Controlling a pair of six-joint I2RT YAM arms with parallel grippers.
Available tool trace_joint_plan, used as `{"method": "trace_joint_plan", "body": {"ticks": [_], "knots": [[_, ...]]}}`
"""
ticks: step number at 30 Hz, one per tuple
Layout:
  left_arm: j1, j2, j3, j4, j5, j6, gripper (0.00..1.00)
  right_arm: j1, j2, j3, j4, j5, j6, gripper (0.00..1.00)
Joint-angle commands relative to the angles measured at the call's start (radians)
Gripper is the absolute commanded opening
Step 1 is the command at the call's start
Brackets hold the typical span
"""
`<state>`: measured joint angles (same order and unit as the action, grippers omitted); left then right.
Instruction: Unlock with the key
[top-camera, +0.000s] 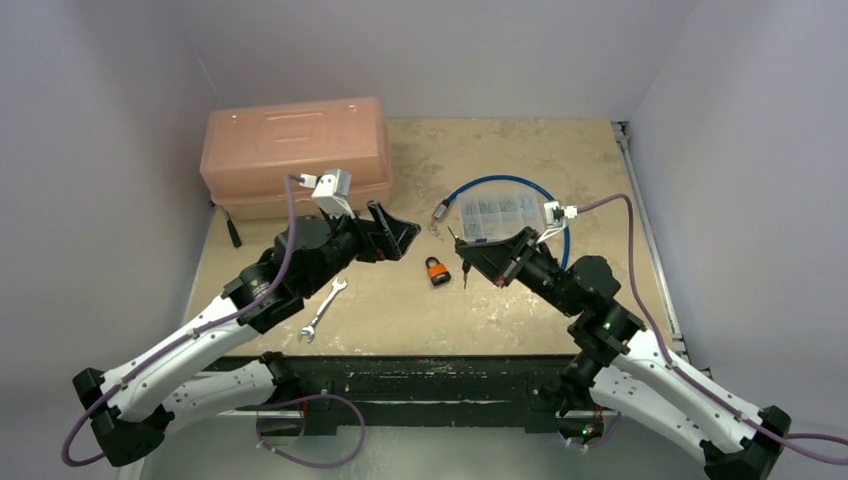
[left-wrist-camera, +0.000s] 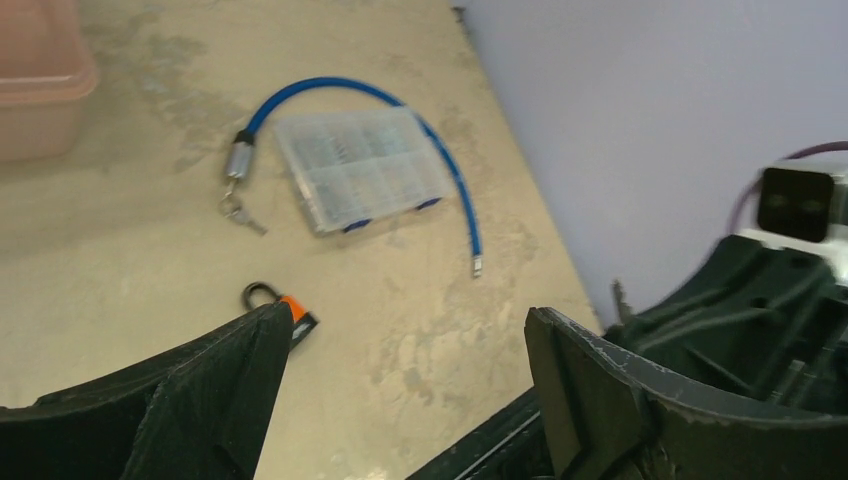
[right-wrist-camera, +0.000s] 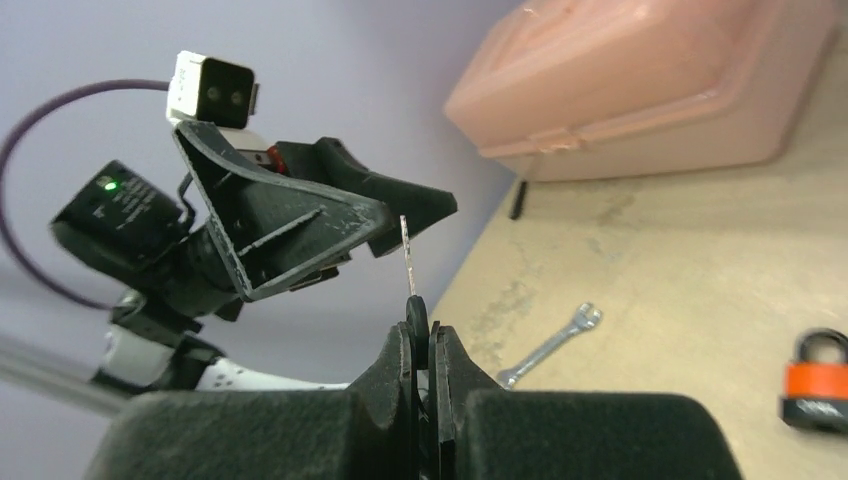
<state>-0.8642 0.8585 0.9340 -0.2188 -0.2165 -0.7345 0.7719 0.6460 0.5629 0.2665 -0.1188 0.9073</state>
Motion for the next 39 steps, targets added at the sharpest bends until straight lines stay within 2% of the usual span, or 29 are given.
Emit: {"method": "trace_joint_plan", "body": {"ticks": [1,8,10,16,20,24,31,39], "knots": [[0.004,0.074,0.063,-0.191,-0.12,0.032,0.92,-0.003,-0.029,0.098,-0.317,0.112,-0.035,0.0],[0.004,0.211,0.111,-0.285,-0.144,0.027,0.89,-0.003,0.011,0.209,-0.588,0.125,-0.088,0.0],[0.004,0.265,0.129,-0.323,-0.15,0.032,0.88,-0.003,0.037,0.254,-0.659,0.177,-0.1,0.0],[0.017,0.42,0.11,-0.285,-0.061,0.007,0.78,-0.003,-0.026,0.249,-0.669,0.244,-0.108,0.0],[0.017,0.51,0.123,-0.284,-0.071,-0.024,0.76,-0.003,-0.092,0.219,-0.701,0.327,-0.07,0.0],[0.018,0.609,0.148,-0.263,-0.052,-0.053,0.77,-0.004,-0.153,0.137,-0.64,0.293,-0.062,0.0],[0.017,0.823,0.286,-0.329,-0.018,-0.104,0.84,-0.003,-0.071,0.18,-0.717,0.363,-0.149,0.0],[0.017,0.983,0.417,-0.384,-0.046,-0.172,0.87,-0.004,-0.123,0.121,-0.663,0.377,-0.174,0.0]]}}
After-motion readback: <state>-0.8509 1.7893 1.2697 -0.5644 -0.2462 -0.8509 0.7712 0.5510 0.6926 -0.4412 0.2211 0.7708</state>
